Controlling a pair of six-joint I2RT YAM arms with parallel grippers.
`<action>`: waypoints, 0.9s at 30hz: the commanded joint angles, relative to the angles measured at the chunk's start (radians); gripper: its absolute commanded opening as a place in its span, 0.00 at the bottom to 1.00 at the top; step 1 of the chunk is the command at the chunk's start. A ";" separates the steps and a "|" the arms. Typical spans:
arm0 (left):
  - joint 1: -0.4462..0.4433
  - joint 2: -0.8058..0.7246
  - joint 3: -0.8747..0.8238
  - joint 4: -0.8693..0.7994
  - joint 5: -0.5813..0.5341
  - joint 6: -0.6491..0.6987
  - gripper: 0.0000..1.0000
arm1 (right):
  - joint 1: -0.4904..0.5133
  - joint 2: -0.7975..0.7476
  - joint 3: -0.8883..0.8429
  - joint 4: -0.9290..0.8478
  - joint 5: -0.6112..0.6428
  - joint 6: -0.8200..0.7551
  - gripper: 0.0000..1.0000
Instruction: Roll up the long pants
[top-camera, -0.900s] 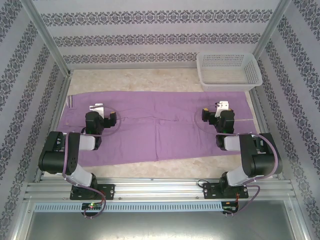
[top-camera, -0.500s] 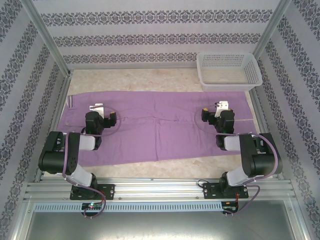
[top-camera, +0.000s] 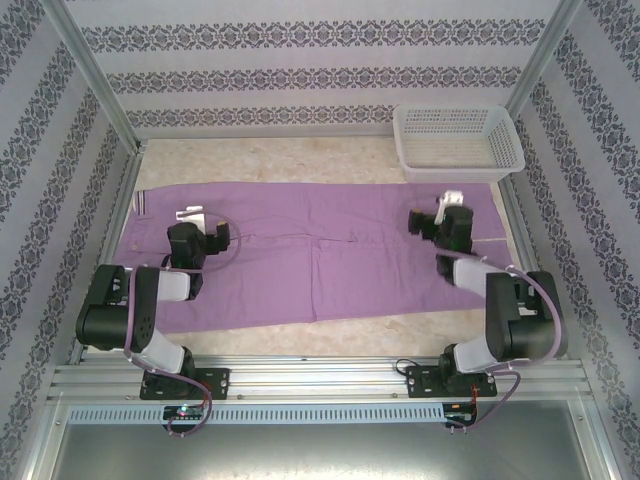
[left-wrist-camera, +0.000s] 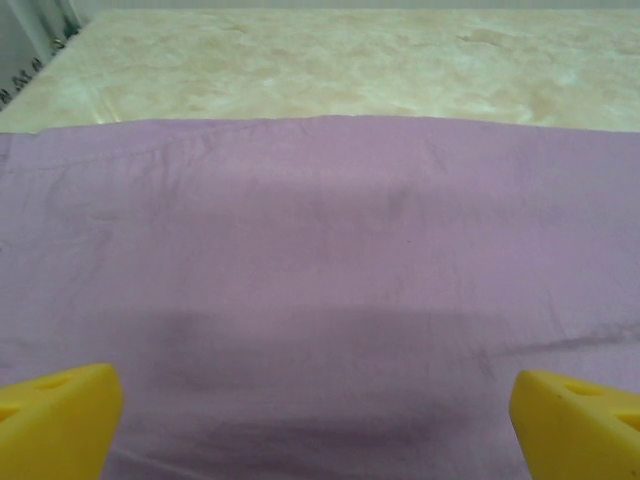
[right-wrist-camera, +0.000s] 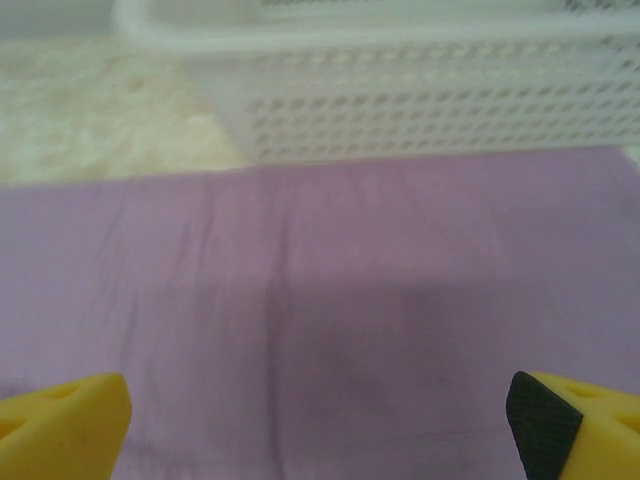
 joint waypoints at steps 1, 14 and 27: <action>-0.002 -0.061 0.186 -0.340 -0.268 -0.121 1.00 | -0.066 -0.035 0.306 -0.506 0.027 0.124 0.97; 0.507 -0.153 0.739 -1.655 -0.170 -0.820 1.00 | -0.421 -0.132 0.277 -0.727 -0.319 0.565 0.88; 0.783 -0.410 0.288 -1.602 -0.007 -1.044 1.00 | -0.506 -0.215 0.093 -0.765 -0.421 0.620 0.86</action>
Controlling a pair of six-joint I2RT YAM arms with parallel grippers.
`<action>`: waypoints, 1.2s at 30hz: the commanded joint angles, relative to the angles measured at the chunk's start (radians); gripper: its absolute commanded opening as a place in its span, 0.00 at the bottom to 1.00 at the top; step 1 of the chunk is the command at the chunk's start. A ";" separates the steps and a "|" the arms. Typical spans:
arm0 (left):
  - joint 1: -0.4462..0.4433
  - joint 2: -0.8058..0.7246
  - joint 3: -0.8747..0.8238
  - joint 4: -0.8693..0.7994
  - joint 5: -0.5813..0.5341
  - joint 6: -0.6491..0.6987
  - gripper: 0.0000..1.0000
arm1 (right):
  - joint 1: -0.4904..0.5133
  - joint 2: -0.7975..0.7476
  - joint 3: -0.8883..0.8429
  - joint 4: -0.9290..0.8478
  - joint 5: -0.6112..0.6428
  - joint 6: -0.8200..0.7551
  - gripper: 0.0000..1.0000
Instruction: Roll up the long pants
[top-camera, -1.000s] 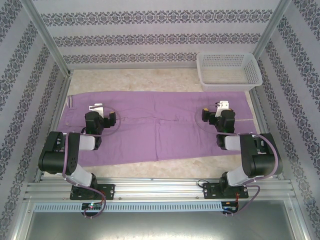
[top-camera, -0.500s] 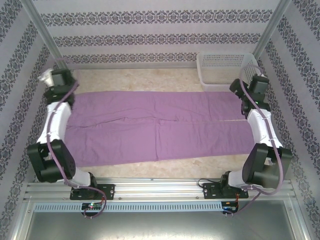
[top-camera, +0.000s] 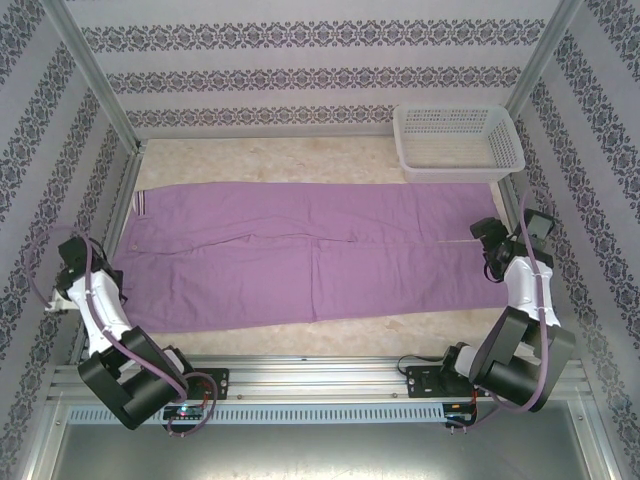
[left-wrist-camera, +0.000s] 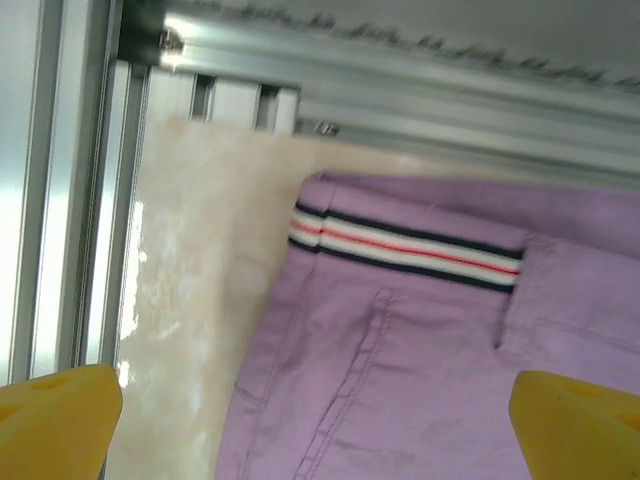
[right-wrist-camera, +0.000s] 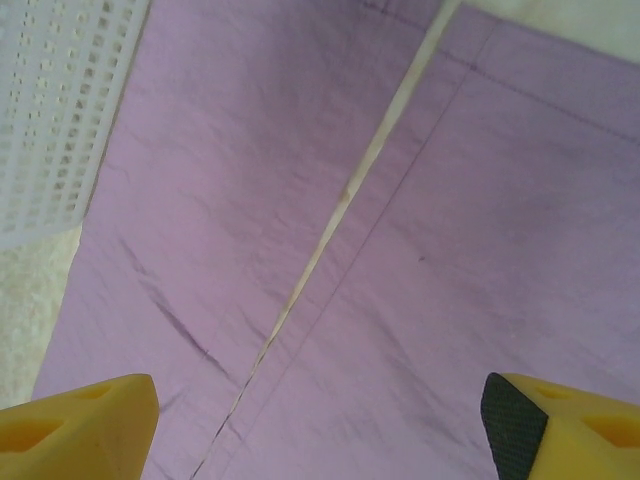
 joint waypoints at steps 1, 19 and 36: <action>0.018 -0.002 -0.075 0.035 0.033 -0.084 1.00 | -0.017 0.021 0.004 -0.022 -0.057 0.013 0.85; 0.036 0.262 -0.122 0.400 -0.012 -0.092 1.00 | -0.113 -0.070 -0.057 -0.152 -0.043 0.009 0.82; 0.033 0.402 -0.146 0.568 0.105 -0.127 0.00 | -0.260 -0.278 -0.241 -0.414 0.023 0.106 0.76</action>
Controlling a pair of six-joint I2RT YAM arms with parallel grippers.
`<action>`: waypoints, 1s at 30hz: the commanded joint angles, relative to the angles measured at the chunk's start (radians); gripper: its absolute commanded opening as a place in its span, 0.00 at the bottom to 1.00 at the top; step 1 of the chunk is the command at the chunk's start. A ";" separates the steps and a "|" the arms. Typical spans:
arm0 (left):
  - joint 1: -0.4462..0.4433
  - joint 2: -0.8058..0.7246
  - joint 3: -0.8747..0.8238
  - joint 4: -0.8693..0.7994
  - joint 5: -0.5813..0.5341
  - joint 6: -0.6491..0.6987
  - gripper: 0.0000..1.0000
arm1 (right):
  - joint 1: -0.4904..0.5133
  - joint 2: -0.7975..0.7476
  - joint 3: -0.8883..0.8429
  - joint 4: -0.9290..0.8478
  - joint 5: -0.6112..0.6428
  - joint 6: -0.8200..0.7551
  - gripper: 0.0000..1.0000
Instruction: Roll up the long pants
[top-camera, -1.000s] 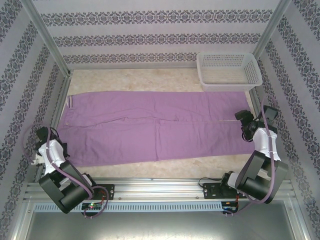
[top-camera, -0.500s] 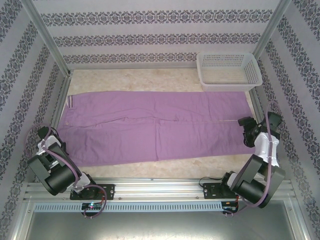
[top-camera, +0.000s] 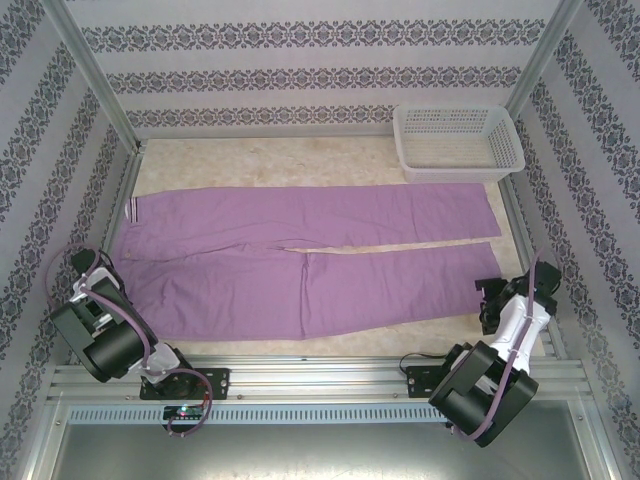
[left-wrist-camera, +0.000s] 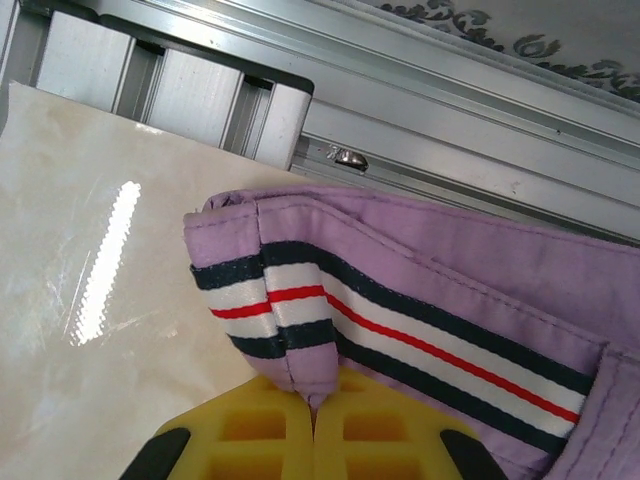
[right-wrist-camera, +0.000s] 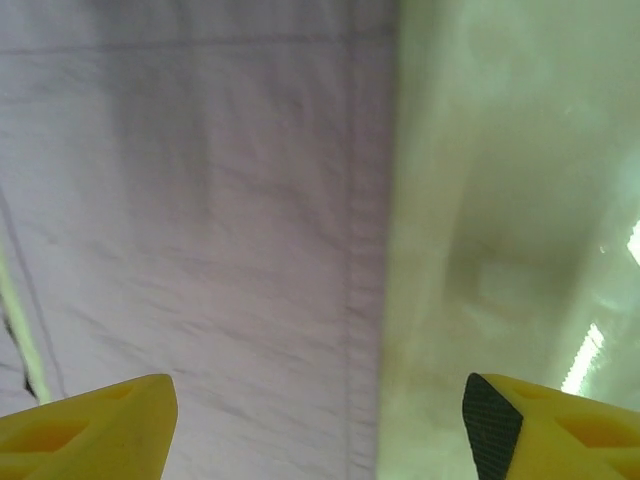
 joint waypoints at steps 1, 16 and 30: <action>0.007 0.088 -0.035 0.186 0.159 -0.018 0.00 | -0.007 -0.001 -0.018 -0.021 0.017 0.028 0.75; 0.006 0.038 -0.020 0.141 0.168 -0.016 0.00 | -0.007 0.374 0.112 0.196 0.142 -0.032 0.63; -0.001 0.012 0.005 0.123 0.163 -0.032 0.00 | -0.007 0.715 0.313 0.275 0.257 -0.126 0.00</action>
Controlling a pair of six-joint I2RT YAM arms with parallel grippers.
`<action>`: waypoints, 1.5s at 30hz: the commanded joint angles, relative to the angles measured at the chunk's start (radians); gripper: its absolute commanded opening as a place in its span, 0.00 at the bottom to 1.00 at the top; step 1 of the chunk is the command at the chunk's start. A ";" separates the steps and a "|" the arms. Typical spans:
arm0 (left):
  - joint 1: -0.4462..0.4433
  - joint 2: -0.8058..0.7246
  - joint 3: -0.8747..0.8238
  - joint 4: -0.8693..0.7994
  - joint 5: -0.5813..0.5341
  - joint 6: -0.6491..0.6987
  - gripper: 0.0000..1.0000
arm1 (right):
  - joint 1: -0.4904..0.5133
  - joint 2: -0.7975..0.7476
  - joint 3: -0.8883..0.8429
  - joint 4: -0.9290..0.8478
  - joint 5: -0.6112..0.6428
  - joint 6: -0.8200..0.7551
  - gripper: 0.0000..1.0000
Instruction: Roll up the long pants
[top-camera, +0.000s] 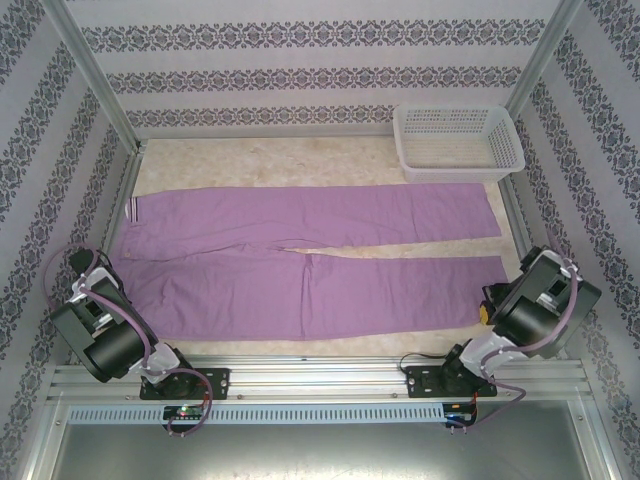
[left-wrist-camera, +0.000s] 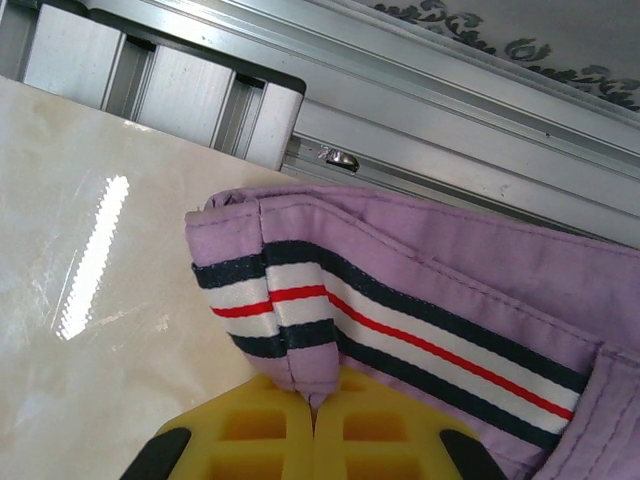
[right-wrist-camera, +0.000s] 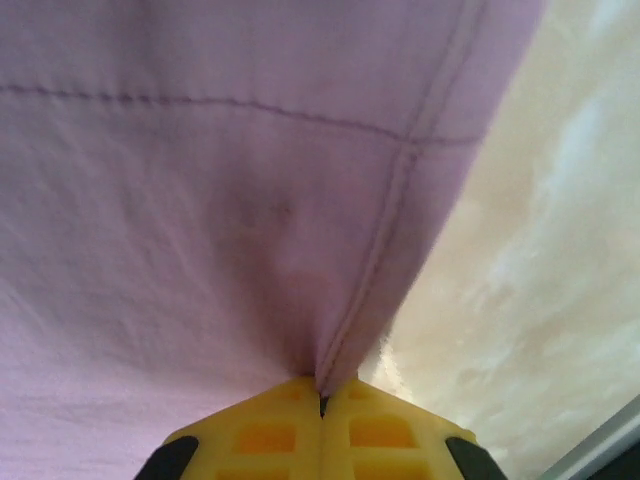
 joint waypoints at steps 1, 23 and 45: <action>-0.009 0.033 0.002 0.125 0.146 -0.020 0.00 | -0.006 0.098 0.022 0.460 0.092 -0.051 0.00; -0.065 -0.052 0.371 -0.180 0.175 0.057 0.00 | 0.189 -0.072 0.470 0.159 0.167 -0.099 0.00; -0.252 0.464 1.012 -0.125 0.217 0.048 0.00 | 0.300 0.442 1.186 -0.051 0.236 -0.168 0.00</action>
